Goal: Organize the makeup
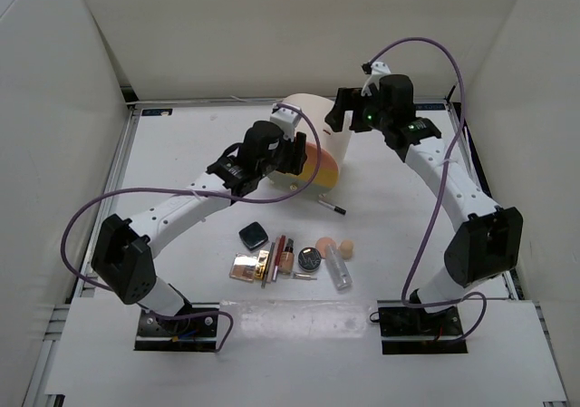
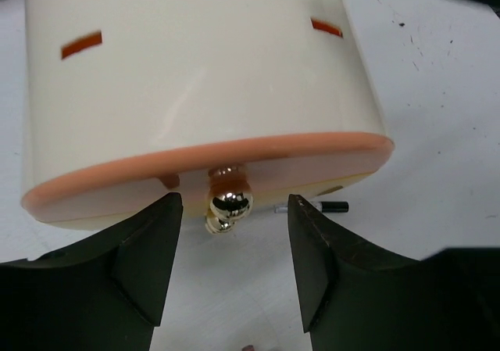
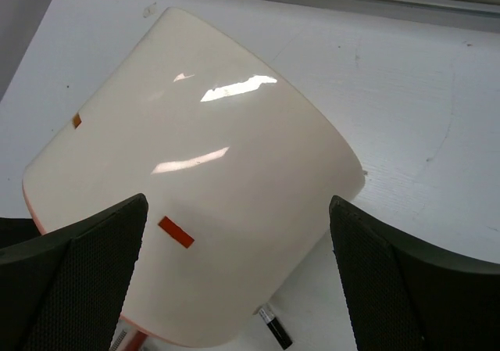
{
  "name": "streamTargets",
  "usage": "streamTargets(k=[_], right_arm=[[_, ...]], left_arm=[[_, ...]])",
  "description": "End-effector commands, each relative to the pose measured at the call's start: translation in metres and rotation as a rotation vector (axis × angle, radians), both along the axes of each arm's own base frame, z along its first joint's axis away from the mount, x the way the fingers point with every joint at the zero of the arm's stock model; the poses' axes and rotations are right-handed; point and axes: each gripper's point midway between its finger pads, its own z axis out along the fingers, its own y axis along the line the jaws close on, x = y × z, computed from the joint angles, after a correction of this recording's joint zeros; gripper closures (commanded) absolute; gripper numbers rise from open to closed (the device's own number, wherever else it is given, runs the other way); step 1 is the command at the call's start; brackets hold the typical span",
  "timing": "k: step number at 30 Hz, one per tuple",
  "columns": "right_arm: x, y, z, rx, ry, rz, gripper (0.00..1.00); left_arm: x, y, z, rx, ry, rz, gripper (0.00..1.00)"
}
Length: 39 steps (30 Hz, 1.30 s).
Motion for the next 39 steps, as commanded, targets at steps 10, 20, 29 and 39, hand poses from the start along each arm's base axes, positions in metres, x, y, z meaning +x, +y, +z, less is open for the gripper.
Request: streamTargets(k=[10,20,29,39], right_arm=[[0.024,0.017,-0.002,-0.048,-0.013,-0.059,0.02],[0.039,0.02,-0.015,-0.076,0.011,-0.075,0.02],[0.041,0.012,-0.016,-0.112,0.007,-0.105,0.02],[0.044,0.008,-0.023,-0.147,0.018,-0.118,0.03]], left_arm=[[0.034,-0.008,0.006,0.051,-0.05,0.06,0.42],[0.054,-0.004,0.011,0.1,-0.088,0.124,0.53],[0.056,-0.003,0.023,0.121,-0.139,0.084,0.46],[0.049,0.001,0.034,0.108,-0.16,0.067,0.85]])
